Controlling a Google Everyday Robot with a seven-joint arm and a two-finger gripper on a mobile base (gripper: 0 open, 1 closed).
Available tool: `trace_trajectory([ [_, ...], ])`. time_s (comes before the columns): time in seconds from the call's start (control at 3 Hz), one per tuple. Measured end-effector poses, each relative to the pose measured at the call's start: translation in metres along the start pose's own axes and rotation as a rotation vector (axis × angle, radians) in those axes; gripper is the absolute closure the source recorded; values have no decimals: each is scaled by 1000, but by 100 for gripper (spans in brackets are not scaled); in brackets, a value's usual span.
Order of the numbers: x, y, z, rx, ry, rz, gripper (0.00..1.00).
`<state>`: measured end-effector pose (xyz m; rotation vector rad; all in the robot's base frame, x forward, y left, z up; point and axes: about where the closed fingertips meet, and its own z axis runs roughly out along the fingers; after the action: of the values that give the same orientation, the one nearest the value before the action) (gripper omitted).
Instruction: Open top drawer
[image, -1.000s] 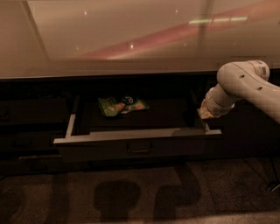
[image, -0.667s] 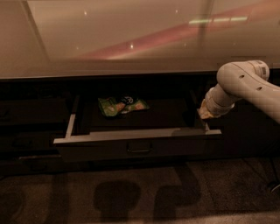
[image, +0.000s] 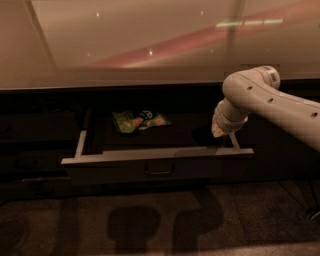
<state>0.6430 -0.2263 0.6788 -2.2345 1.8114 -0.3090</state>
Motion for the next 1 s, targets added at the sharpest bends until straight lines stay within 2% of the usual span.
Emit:
trace_trajectory([
  [0.33, -28, 7, 13, -34, 9, -67, 100],
  [1.0, -25, 15, 21, -55, -1, -73, 100],
])
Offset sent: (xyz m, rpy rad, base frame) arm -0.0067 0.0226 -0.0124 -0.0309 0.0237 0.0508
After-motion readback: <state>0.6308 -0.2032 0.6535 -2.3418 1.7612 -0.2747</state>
